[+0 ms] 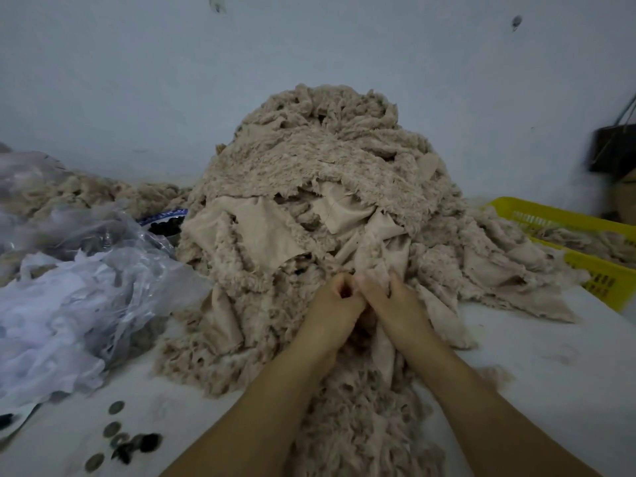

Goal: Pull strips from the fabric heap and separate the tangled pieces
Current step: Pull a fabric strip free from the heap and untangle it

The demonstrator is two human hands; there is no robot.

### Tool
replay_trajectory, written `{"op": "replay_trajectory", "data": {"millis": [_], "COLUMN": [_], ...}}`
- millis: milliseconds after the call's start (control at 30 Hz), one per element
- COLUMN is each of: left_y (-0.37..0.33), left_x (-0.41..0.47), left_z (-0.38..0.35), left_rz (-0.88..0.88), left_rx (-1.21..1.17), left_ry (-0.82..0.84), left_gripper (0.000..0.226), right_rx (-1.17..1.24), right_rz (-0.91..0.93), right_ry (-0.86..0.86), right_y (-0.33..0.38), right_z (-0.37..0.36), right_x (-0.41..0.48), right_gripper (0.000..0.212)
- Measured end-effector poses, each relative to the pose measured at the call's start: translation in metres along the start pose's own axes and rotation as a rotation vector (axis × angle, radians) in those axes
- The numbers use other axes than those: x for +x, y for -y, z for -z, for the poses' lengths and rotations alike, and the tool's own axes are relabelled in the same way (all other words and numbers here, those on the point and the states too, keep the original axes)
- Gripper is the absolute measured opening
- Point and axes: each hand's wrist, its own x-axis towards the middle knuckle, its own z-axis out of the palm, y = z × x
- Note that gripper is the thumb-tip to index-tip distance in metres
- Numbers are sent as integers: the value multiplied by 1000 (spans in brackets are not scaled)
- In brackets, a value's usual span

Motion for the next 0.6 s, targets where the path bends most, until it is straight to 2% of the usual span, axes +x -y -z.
{"op": "replay_trajectory", "data": {"millis": [67,133,300,400,500,600], "left_y": [5,7,5,4,5,6], "left_x": [-3,-2,-1,-1,-1,2], "left_z": [1,5,10,17,23,24], "left_rz": [-56,-75,14,124,96,40], "left_rx": [29,-66,-533,-788,-872,-889], "left_ry": [-32,-69,30,123,172,144], "left_gripper": [20,22,32,47,51,48], "right_rx": [16,127,247,265,218,288], "right_rz": [-41,-96,-153,-157,-121,-48], "right_ry": [-31,-71,-72,-46,-10,44], "right_y": [-1,1,0,1,5,5], "right_z": [-3,-3,6,5,0,1], "right_x": [2,4,4,3,0,-2], "right_gripper": [19,26,37,34,36,51]}}
